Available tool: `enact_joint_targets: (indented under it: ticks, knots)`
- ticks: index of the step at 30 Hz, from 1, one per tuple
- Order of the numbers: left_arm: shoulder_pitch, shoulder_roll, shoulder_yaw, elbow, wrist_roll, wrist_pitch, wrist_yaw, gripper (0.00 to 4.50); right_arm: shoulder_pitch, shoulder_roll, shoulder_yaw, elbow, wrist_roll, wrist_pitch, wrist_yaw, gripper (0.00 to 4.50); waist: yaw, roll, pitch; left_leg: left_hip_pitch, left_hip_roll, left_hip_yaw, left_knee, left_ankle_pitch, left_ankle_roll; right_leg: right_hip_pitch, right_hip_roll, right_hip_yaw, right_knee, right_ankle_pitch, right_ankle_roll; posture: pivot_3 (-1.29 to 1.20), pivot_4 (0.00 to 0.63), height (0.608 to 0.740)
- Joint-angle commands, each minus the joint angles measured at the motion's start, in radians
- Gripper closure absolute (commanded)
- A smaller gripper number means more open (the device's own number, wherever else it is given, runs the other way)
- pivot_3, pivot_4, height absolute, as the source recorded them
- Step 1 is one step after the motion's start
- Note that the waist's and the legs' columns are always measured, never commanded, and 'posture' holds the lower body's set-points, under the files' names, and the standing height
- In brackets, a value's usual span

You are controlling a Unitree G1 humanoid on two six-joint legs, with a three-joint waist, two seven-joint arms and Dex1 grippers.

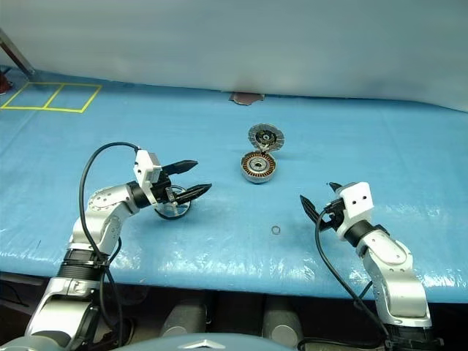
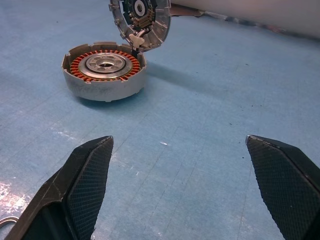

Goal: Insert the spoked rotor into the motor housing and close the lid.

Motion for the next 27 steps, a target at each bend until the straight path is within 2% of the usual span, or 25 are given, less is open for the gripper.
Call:
enact_joint_targets:
  ticks: [1, 27]
  knots:
    - [-0.002, -0.013, 0.0, -0.027, -0.02, -0.015, -0.017, 0.0, -0.015, 0.016, -0.037, -0.017, 0.04, -0.033, 0.003, 0.03, 0.0, 0.0, 0.0, 0.0, 0.0, 0.0, 0.0, 0.0, 0.0, 0.0, 0.0, 0.0, 0.0, 0.0, 0.0, 0.0, 0.15, 0.74]
    - [-0.004, -0.015, 0.003, -0.025, -0.002, -0.021, -0.005, 0.0, -0.018, 0.014, -0.01, -0.008, 0.01, -0.036, 0.0, 0.03, -0.001, 0.0, 0.0, 0.0, 0.0, 0.0, 0.0, 0.0, 0.0, 0.0, 0.0, 0.0, 0.0, 0.0, 0.0, 0.0, 0.15, 0.74]
